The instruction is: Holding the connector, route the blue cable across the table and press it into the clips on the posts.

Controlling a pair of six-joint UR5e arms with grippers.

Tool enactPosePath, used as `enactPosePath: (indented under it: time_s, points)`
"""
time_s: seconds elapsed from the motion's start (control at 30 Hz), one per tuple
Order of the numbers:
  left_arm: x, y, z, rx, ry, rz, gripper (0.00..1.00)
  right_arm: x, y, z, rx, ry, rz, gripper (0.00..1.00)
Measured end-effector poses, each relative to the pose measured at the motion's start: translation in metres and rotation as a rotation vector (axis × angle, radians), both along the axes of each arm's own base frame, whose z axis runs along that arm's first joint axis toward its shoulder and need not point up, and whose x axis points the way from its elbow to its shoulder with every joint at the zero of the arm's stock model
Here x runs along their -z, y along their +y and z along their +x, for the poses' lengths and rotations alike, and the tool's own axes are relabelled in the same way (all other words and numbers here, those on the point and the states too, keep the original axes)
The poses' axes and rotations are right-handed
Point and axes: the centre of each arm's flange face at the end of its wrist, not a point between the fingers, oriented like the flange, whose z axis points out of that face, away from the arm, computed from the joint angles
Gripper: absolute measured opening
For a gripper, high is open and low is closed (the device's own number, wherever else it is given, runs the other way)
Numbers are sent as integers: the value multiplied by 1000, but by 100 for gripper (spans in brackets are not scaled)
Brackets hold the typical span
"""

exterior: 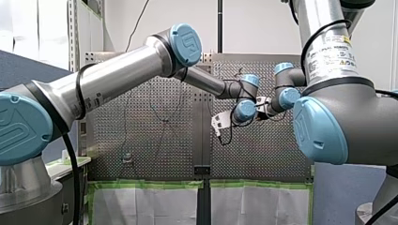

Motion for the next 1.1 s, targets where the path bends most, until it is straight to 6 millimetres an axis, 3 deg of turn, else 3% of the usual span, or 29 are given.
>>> enactPosePath:
  time_s: [0.43, 0.9, 0.97, 1.0, 1.07, 1.1]
  points:
    - [-19, 1, 30, -26, -45, -79, 100, -2, -3, -5, 3, -16, 9, 0]
    - [17, 6, 31, -16, -3, -45, 100, -21, 0, -8, 2, -29, -2, 0]
    - [16, 6, 29, -24, -4, -42, 68, -21, 0, -8, 0, -30, -2, 0]
    - [16, 6, 29, -28, -6, -41, 68, -21, 0, -8, 0, -30, -2, 0]
    - [14, 6, 28, -33, -9, -41, 49, -22, 0, -8, -1, -30, -2, 0]
    - [13, 6, 28, -33, -9, -40, 49, -22, 0, -8, -1, -31, -2, 0]
